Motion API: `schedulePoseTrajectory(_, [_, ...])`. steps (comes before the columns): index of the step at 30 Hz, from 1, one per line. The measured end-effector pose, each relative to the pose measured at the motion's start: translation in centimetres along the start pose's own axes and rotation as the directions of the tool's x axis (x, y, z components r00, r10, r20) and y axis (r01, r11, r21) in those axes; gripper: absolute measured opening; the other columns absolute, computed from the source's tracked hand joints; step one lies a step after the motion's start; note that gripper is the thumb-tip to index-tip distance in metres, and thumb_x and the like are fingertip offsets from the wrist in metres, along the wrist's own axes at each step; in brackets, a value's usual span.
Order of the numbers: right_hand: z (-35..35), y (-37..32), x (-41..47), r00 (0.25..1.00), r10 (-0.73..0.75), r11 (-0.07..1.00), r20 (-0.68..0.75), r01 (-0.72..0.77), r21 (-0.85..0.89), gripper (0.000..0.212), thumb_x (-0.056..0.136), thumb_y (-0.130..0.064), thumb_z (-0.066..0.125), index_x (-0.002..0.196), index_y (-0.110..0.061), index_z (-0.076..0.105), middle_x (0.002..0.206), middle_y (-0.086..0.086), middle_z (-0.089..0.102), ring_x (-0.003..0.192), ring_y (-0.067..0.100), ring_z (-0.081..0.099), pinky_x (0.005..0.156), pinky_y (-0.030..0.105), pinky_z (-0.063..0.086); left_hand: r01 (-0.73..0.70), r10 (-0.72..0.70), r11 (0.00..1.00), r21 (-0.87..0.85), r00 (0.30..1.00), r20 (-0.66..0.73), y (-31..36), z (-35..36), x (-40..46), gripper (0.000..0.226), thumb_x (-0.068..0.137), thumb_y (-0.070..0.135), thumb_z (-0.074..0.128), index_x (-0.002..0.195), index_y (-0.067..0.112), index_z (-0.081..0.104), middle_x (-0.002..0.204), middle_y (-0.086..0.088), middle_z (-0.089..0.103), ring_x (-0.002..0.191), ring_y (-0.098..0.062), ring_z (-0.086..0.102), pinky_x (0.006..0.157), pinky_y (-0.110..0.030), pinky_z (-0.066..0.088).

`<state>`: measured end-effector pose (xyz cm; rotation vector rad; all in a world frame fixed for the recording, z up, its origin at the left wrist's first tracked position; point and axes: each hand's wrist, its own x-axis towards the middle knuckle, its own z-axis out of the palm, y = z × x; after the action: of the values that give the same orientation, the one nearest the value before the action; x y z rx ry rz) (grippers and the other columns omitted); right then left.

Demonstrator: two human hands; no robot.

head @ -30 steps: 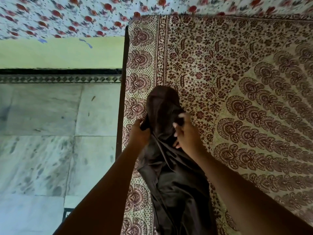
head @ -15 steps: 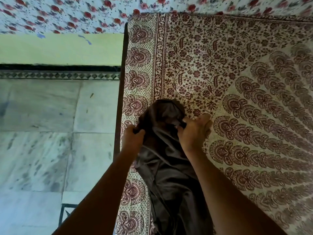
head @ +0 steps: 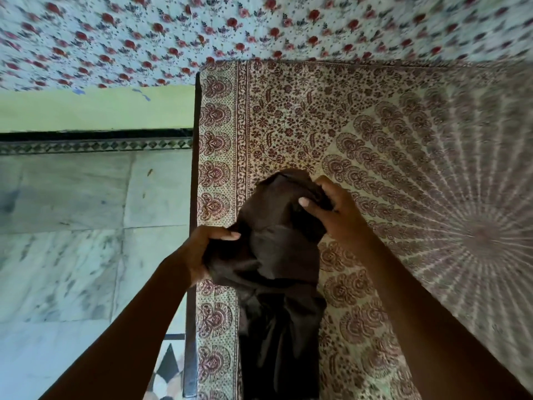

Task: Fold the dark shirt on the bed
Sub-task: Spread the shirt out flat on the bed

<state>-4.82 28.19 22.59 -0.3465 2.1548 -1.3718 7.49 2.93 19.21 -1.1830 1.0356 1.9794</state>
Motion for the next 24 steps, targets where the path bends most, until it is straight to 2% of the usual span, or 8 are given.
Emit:
schedulePoseTrajectory(3, [-2.8,-2.9,-5.0,0.999,-0.016,0.999,0.048,0.015,0.038,0.012,0.098,-0.018,0.068,0.106,-0.016,0.06,0.104,-0.011,0.068,0.099,0.007,0.069,0.082,0.028,0.059,-0.084,0.082,0.986,0.144,0.996,0.016,-1.0,1.9,-3.3,0.063,0.061,0.007,0.075,0.122,-0.002,0.068,0.121,-0.028,0.07,0.114,-0.047,0.067,0.107,-0.053,0.05])
schedulePoseTrajectory(6, [-5.3,-4.5,-9.8,0.998,0.015,0.999,0.064,-0.012,-0.036,0.031,0.088,-0.033,0.08,0.108,-0.026,0.058,0.117,-0.004,0.063,0.112,0.013,0.065,0.089,0.035,0.058,-0.259,0.29,0.883,0.392,0.957,-0.02,-0.7,5.4,-6.6,0.049,0.056,0.002,0.082,0.104,-0.002,0.073,0.102,-0.023,0.076,0.097,-0.042,0.073,0.098,-0.05,0.057])
schedulePoseTrajectory(9, [-8.0,-6.2,-13.5,0.999,0.03,0.949,-0.02,-0.035,-0.313,0.065,0.074,-0.042,0.09,0.126,-0.025,0.054,0.123,-0.006,0.055,0.116,0.016,0.057,0.088,0.031,0.047,-0.408,0.566,0.601,0.687,0.824,-0.005,0.2,8.6,-9.0,0.024,0.072,0.003,0.086,0.086,0.009,0.069,0.08,-0.006,0.071,0.076,-0.023,0.067,0.065,-0.022,0.052])
schedulePoseTrajectory(13, [-12.6,-7.7,-17.4,0.983,0.021,0.867,-0.182,-0.109,-0.487,0.089,0.071,-0.028,0.094,0.144,-0.016,0.045,0.138,0.011,0.056,0.123,0.029,0.057,0.09,0.038,0.049,-0.473,0.803,0.22,0.853,0.584,0.117,0.7,12.9,-11.9,0.03,0.075,0.025,0.087,0.094,0.013,0.067,0.087,-0.006,0.068,0.084,-0.023,0.063,0.07,-0.029,0.042])
schedulePoseTrajectory(16, [-16.3,-8.2,-20.1,0.963,0.037,0.817,-0.266,-0.182,-0.547,0.083,0.07,-0.024,0.094,0.139,-0.01,0.051,0.135,0.015,0.058,0.125,0.036,0.056,0.099,0.044,0.048,-0.483,0.886,0.125,0.867,0.448,0.122,0.6,16.5,-14.9,0.022,0.076,0.026,0.081,0.074,0.022,0.059,0.072,-0.002,0.062,0.078,-0.028,0.065,0.066,-0.031,0.04])
schedulePoseTrajectory(19, [-19.9,-8.3,-22.8,0.947,-0.014,0.774,-0.322,-0.194,-0.603,0.061,0.075,-0.022,0.091,0.123,0.001,0.063,0.119,0.02,0.065,0.113,0.037,0.06,0.102,0.044,0.047,-0.466,0.927,0.002,0.885,0.333,0.173,0.0,19.7,-17.5,0.02,0.077,0.03,0.077,0.07,0.021,0.06,0.07,-0.006,0.065,0.078,-0.032,0.066,0.065,-0.035,0.046])
schedulePoseTrajectory(22, [-23.6,-7.7,-25.5,0.916,-0.135,0.799,-0.377,-0.124,-0.588,0.038,0.081,-0.025,0.087,0.101,-0.002,0.065,0.1,0.018,0.062,0.101,0.036,0.06,0.088,0.036,0.043,-0.324,0.967,-0.149,0.934,0.151,0.207,-1.7,23.6,-20.1,0.013,0.081,0.024,0.075,0.08,0.013,0.068,0.086,-0.015,0.066,0.096,-0.039,0.061,0.075,-0.04,0.041])
schedulePoseTrajectory(24, [-26.3,-7.1,-27.4,0.887,-0.24,0.827,-0.395,-0.026,-0.561,0.032,0.084,-0.024,0.085,0.094,-0.003,0.063,0.093,0.017,0.058,0.092,0.035,0.057,0.088,0.043,0.047,-0.35,0.973,-0.188,0.917,0.058,0.222,-2.9,25.9,-21.7,0.017,0.078,0.021,0.076,0.09,0.01,0.072,0.106,-0.012,0.064,0.111,-0.037,0.055,0.089,-0.044,0.04])
